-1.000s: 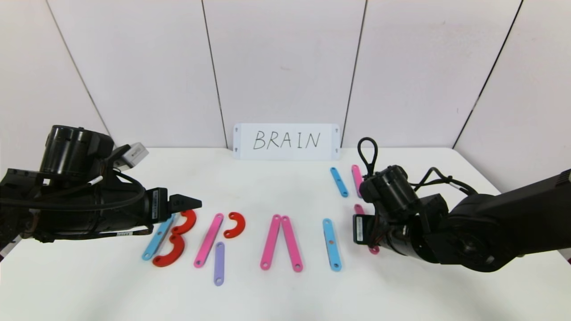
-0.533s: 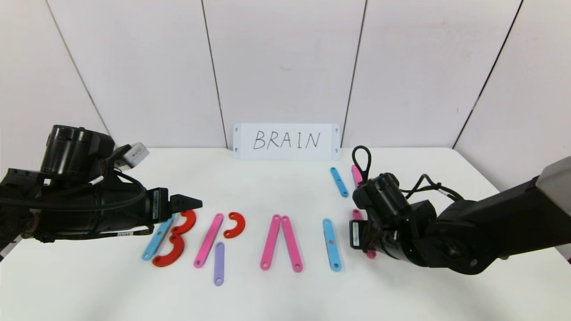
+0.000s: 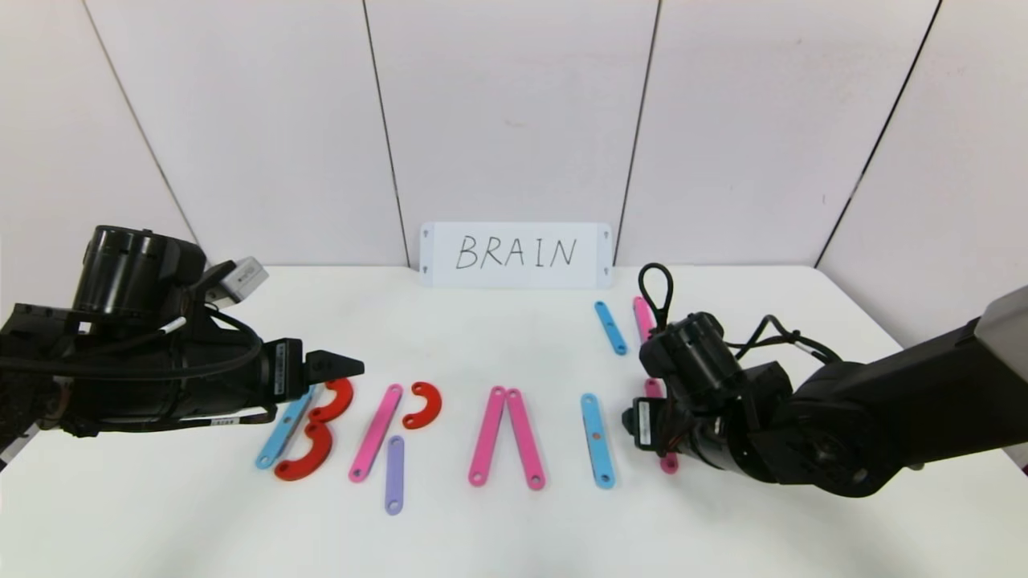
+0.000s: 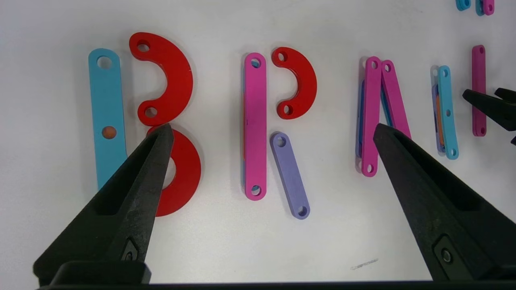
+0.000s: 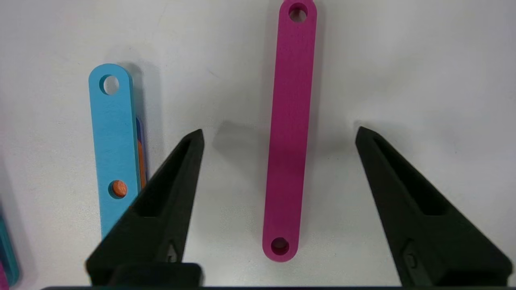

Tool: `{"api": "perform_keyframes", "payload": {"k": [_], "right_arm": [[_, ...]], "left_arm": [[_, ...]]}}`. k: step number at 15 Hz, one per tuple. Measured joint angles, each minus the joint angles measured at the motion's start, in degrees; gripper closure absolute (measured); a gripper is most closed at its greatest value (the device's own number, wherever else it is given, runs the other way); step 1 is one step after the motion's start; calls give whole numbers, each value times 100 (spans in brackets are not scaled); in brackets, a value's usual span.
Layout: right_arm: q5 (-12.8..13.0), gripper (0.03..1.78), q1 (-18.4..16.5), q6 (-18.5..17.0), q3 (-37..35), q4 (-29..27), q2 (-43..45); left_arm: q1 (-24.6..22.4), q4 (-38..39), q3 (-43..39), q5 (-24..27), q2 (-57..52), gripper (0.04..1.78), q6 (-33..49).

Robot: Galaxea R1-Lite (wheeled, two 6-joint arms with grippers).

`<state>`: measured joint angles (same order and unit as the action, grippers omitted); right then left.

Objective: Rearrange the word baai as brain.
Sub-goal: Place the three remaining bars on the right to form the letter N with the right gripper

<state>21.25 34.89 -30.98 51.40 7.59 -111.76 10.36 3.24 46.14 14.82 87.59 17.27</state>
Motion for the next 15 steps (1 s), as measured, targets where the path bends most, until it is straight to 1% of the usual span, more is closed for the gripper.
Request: {"api": "perform_keyframes", "payload": {"k": [2, 3, 5, 6, 7, 9, 10, 12, 13, 15], "right_arm": [[-24, 19, -38, 0, 26, 17, 63], [-52, 13, -72, 30, 56, 76, 105], [-152, 8, -146, 229, 199, 279, 165], [-260, 8, -193, 452, 304, 293, 165], [-435, 8, -262, 728, 472, 296, 143], [-769, 8, -422, 1146, 924, 260, 20], [-874, 8, -496, 1342, 1186, 232, -80], [-985, 8, -631, 1847, 1710, 179, -380], [-1009, 8, -691, 2043, 1971, 161, -561], [-1031, 8, -766, 2211, 2441, 52, -896]], "left_arm": [[0, -2, 0, 2, 4, 9, 2], [5, -5, 0, 5, 4, 9, 0], [7, -2, 0, 2, 4, 9, 0], [9, -2, -6, 2, 4, 9, 0], [9, 0, -12, 2, 4, 9, 0], [9, 2, -15, 2, 4, 9, 0], [9, 4, -15, 5, 9, 9, 0], [9, 4, -20, 5, 22, 9, 0], [9, 4, -20, 2, 28, 9, 0], [9, 4, -22, 9, 37, 9, 0]]}}
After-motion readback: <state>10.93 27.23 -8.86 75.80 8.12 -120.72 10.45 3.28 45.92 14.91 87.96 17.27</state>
